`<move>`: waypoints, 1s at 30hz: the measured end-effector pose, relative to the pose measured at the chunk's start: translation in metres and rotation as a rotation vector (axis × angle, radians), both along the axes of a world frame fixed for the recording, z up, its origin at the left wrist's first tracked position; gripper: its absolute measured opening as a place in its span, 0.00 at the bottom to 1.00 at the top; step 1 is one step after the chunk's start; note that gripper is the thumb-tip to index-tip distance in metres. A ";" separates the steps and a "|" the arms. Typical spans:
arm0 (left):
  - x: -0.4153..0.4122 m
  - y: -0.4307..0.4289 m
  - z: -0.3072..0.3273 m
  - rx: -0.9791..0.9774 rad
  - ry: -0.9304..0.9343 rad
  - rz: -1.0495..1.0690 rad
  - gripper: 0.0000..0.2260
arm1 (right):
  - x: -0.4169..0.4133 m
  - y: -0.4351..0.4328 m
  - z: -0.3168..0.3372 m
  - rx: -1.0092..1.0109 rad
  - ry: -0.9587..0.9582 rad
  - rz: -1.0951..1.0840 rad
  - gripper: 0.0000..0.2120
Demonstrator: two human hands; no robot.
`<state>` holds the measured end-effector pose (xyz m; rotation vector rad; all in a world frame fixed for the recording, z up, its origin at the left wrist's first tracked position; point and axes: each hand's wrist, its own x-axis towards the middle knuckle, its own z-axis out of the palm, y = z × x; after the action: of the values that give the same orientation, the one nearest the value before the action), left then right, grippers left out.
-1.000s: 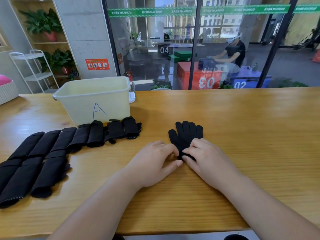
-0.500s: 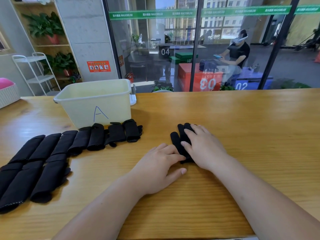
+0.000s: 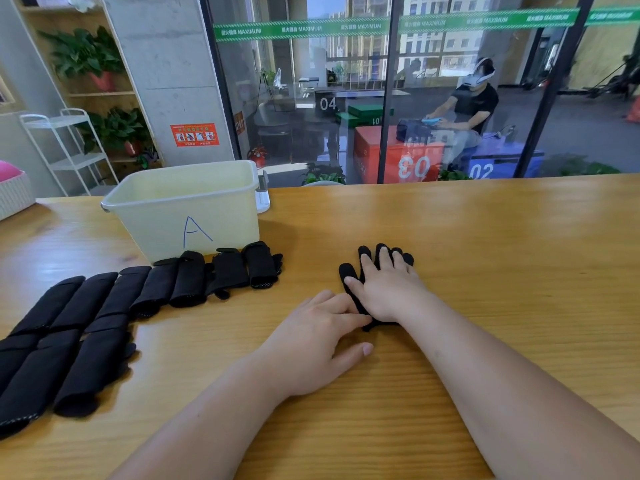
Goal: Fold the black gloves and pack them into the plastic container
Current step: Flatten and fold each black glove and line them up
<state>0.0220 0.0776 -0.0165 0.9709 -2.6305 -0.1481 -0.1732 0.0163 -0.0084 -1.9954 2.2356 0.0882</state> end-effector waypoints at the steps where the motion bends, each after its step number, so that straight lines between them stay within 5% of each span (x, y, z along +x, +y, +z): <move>1: 0.000 0.000 0.000 0.002 0.003 0.001 0.22 | 0.003 -0.002 0.001 0.000 0.012 -0.011 0.38; 17: 0.007 -0.011 -0.003 -0.064 0.309 0.139 0.09 | 0.007 -0.008 0.003 0.000 -0.003 0.055 0.41; 25: 0.009 -0.014 -0.005 -0.038 0.289 0.179 0.09 | 0.010 -0.020 -0.011 -0.034 -0.067 0.044 0.43; 27: 0.010 -0.014 -0.006 -0.033 0.262 0.188 0.10 | 0.005 -0.020 -0.006 -0.054 -0.169 0.085 0.41; 30: 0.011 -0.015 -0.008 -0.033 0.242 0.172 0.11 | -0.011 -0.014 0.008 -0.214 -0.580 0.122 0.32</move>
<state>0.0330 0.0627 -0.0249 1.0890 -2.3128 -0.1688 -0.1841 0.0027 -0.0006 -1.9250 1.8077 -0.6554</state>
